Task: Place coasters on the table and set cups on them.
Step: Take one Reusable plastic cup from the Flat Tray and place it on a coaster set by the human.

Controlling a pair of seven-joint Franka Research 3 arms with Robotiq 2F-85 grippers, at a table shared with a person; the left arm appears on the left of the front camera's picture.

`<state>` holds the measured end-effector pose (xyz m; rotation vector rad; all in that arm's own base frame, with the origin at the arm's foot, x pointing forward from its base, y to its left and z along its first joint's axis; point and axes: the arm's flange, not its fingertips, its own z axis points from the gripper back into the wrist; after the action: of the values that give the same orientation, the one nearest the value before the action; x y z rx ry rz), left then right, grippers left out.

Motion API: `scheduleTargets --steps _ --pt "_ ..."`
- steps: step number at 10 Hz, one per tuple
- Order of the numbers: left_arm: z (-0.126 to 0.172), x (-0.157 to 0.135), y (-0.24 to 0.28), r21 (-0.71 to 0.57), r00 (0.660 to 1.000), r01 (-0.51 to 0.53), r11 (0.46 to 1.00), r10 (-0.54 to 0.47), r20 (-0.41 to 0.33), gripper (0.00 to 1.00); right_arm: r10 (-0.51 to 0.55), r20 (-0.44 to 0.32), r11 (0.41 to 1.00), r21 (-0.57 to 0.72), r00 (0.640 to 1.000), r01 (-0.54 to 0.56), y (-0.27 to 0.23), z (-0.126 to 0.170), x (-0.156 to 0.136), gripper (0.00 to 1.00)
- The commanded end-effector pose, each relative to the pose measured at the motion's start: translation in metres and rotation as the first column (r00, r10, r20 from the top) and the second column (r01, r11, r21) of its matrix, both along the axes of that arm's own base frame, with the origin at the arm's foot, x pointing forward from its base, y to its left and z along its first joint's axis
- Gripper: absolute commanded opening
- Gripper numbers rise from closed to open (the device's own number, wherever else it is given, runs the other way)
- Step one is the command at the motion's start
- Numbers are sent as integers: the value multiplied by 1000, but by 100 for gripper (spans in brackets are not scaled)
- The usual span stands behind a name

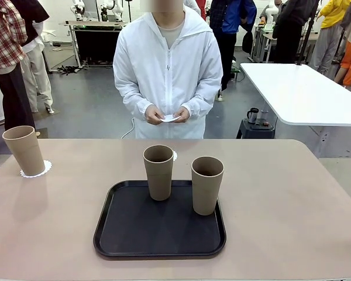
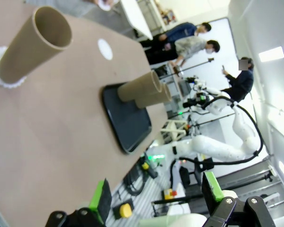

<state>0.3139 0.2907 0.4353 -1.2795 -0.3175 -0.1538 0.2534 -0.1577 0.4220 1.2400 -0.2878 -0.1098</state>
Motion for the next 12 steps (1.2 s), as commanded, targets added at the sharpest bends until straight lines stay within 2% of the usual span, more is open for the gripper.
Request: scheduleTargets --steps 1,2,3,5,6,7,9,12 --pt "0 0 -1 3 1000 -15 1000 15 -13 100 1 5 1000 13 1000 -1 0 1 0 100" --pt "0 0 0 0 1000 0 1000 0 0 100 1 5 1000 13 1000 -1 0 1 0 100" --pt "17 9 -9 77 997 -52 996 47 67 100 1 5 1000 13 1000 -1 0 1 0 100" --pt "54 28 -36 185 993 -57 981 37 112 100 1 5 1000 13 1000 -1 0 1 0 100" --pt "73 41 -57 260 983 -68 963 19 185 100 1 5 1000 13 1000 -1 0 1 0 100" --pt "87 49 -79 330 967 -65 942 -22 253 100 1 5 1000 13 1000 -1 0 1 0 100" --pt "102 61 -141 501 924 11 865 -200 326 100 1 5 1000 13 1000 -1 0 1 0 100" --pt "95 79 -221 691 862 47 721 -379 336 100 1 5 1000 13 1000 -1 0 1 0 100"
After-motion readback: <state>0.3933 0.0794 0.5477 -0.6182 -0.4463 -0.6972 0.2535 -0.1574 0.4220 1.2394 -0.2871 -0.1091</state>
